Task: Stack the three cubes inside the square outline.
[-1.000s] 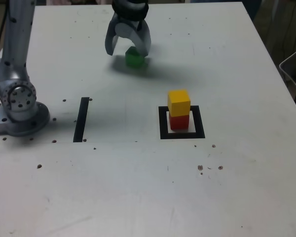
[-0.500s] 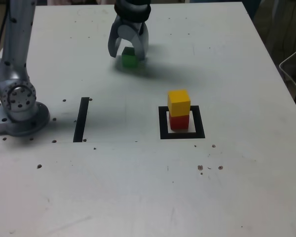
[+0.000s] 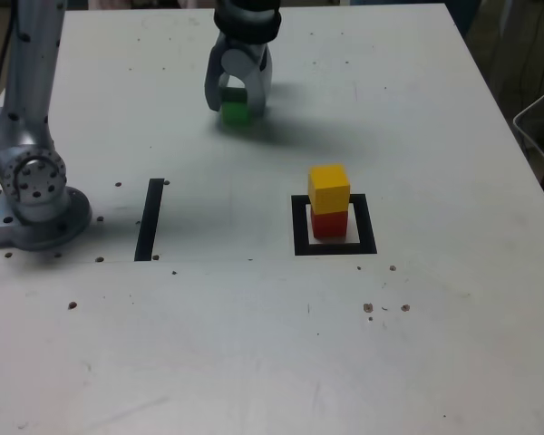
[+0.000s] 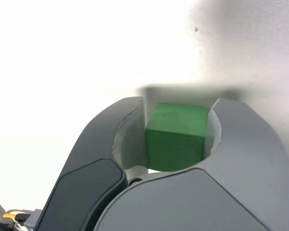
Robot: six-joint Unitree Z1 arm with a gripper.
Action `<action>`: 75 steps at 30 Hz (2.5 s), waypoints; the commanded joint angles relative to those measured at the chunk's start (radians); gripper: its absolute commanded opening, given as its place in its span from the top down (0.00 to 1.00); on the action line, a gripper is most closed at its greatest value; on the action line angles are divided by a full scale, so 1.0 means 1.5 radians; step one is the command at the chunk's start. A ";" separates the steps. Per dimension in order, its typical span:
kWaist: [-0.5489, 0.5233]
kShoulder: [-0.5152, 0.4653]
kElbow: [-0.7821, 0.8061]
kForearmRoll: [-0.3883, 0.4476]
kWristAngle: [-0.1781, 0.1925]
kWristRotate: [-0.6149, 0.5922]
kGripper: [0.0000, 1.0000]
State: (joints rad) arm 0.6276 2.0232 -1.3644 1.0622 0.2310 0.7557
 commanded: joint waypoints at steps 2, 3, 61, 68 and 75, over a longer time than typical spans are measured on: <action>-0.004 0.002 -0.002 -0.004 -0.013 0.006 0.76; -0.005 0.002 -0.002 -0.003 -0.015 0.007 0.78; -0.451 -0.076 -0.286 0.353 -0.081 -0.585 0.86; -0.474 -0.044 -0.303 0.352 -0.067 -0.591 0.86; -0.502 -0.017 -0.316 0.353 -0.063 -0.616 0.86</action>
State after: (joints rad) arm -0.1234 1.9895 -1.8354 1.5717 0.1384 -0.1647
